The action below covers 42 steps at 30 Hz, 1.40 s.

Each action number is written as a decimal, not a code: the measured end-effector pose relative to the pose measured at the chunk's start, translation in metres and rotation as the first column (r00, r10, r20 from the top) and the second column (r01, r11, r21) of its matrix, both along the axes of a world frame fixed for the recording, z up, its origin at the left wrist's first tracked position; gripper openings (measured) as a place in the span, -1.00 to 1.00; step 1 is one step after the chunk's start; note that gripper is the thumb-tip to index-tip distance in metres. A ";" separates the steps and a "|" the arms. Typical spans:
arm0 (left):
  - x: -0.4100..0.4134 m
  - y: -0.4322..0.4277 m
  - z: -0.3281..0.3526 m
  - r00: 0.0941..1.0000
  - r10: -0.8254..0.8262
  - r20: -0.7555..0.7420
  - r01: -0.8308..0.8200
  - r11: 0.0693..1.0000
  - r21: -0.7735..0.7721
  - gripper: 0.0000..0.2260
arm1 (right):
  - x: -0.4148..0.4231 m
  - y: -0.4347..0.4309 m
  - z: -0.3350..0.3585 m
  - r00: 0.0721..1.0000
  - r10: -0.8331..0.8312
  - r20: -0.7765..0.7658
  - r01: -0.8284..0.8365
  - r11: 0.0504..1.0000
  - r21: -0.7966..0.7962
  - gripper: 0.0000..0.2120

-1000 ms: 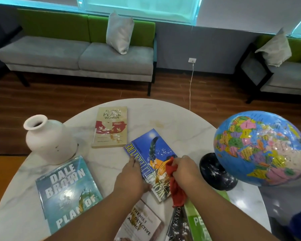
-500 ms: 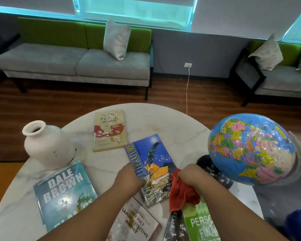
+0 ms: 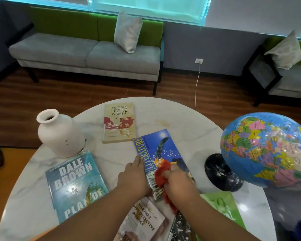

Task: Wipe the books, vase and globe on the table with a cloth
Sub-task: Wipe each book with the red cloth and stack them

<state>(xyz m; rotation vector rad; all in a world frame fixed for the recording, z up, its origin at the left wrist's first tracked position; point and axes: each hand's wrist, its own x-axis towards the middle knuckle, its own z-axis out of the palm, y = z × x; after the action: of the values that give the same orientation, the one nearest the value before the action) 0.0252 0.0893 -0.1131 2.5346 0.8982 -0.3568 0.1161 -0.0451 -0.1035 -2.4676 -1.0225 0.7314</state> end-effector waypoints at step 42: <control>0.017 0.007 0.001 0.986 -0.153 -0.063 0.153 0.988 -0.005 0.06 | 0.036 -0.009 0.022 0.861 -0.427 -0.276 0.443 0.896 -0.003 -0.82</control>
<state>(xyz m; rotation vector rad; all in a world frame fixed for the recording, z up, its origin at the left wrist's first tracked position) 0.0422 0.0964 -0.1119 2.6118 0.7274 -0.4865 0.1524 -0.0543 -0.0817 -2.3346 -0.3558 0.8355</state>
